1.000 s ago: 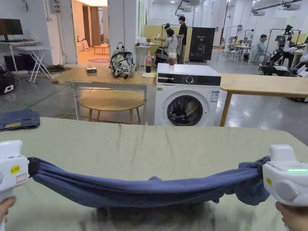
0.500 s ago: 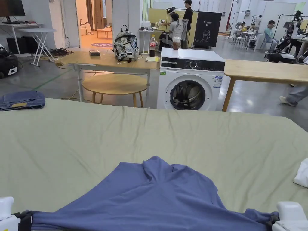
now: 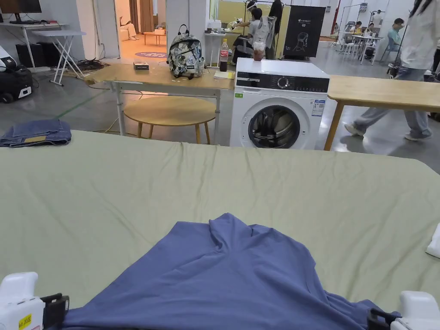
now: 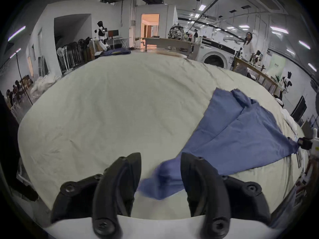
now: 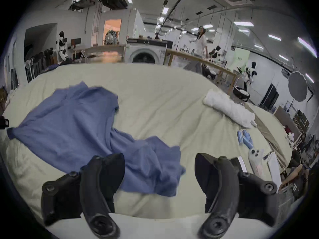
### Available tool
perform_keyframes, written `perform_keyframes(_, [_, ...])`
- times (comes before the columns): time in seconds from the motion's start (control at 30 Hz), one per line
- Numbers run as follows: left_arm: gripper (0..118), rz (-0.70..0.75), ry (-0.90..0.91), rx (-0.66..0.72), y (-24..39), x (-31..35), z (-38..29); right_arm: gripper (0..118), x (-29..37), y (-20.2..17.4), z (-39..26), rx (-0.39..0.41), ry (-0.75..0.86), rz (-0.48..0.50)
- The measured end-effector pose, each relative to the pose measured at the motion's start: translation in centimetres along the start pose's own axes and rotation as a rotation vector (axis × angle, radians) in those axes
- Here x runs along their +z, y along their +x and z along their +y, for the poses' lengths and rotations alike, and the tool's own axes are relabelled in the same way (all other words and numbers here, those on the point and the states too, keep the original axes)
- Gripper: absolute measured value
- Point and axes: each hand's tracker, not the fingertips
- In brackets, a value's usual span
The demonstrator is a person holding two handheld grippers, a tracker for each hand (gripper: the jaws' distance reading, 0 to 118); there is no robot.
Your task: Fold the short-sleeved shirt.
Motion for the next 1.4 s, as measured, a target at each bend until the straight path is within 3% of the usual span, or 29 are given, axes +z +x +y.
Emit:
perform_keyframes(0.3, [46, -0.134, 0.218, -0.031, 6.0, 3.3, 4.7, 85, 2.8, -5.9, 5.5, -0.072, 0.281, 0.099])
perform_keyframes(0.37, [43, -0.148, 0.279, -0.055, 7.9, 4.1, 5.5, 59, 3.3, -7.6, 6.5, -0.076, 0.335, 0.103])
perform_keyframes(0.4, [34, -0.155, 0.298, -0.065, 8.0, 3.6, 5.8, 37, 3.5, -8.3, 6.9, -0.080, 0.347, 0.109])
perform_keyframes(0.43, [16, -0.158, 0.311, -0.077, 8.8, 3.6, 6.1, 12, 3.7, -9.0, 7.2, -0.096, 0.367, 0.117])
perform_keyframes(0.5, [0, -0.151, 0.337, -0.095, 10.3, 3.9, 6.3, 4, 4.0, -10.1, 7.7, -0.119, 0.391, 0.144])
perform_keyframes(0.53, [0, -0.149, 0.354, -0.108, 10.7, 3.7, 6.3, 0, 4.1, -10.6, 7.8, -0.121, 0.396, 0.157])
perform_keyframes(0.7, [0, -0.174, 0.365, -0.116, 12.3, 3.4, 6.4, 0, 4.2, -12.3, 8.4, -0.117, 0.417, 0.178])
perform_keyframes(0.93, [0, -0.082, 0.264, -0.130, 10.5, 2.4, 6.0, 0, 3.3, -13.6, 8.5, -0.103, 0.393, 0.192])
perform_keyframes(1.4, [0, -0.040, -0.171, 0.171, -5.0, -1.3, 4.3, 0, -0.2, -14.7, 6.5, -0.034, 0.275, 0.226])
